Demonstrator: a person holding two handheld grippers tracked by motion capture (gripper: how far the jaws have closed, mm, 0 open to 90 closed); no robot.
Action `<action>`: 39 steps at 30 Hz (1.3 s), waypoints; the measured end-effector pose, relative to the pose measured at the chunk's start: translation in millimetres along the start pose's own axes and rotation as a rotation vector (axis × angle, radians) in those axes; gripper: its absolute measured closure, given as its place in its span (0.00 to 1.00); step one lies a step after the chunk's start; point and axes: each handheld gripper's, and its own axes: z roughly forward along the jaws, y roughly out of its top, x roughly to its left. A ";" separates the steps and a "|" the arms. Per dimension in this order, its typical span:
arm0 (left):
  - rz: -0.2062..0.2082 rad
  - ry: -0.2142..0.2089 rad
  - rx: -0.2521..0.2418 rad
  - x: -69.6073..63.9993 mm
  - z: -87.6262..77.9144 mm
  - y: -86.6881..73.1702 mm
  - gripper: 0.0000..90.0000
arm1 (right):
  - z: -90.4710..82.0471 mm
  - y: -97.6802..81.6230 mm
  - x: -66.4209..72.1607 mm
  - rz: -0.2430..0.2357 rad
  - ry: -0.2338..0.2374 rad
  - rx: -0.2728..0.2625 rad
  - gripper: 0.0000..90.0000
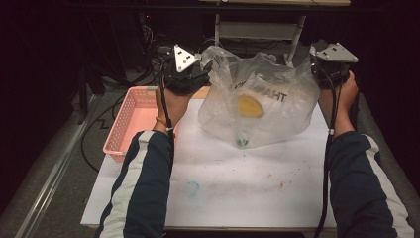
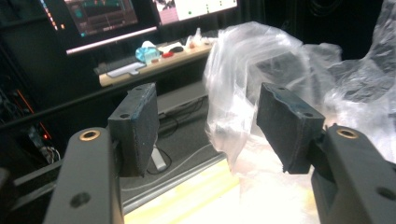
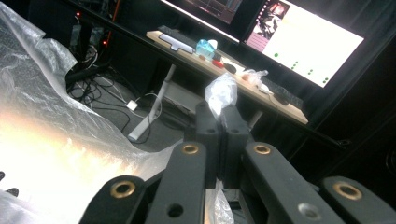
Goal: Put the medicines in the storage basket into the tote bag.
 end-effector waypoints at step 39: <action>0.066 -0.070 -0.065 -17.3 -47.9 -25.7 0.27 | -96.2 23.1 12.2 0.047 0.225 -0.247 0.26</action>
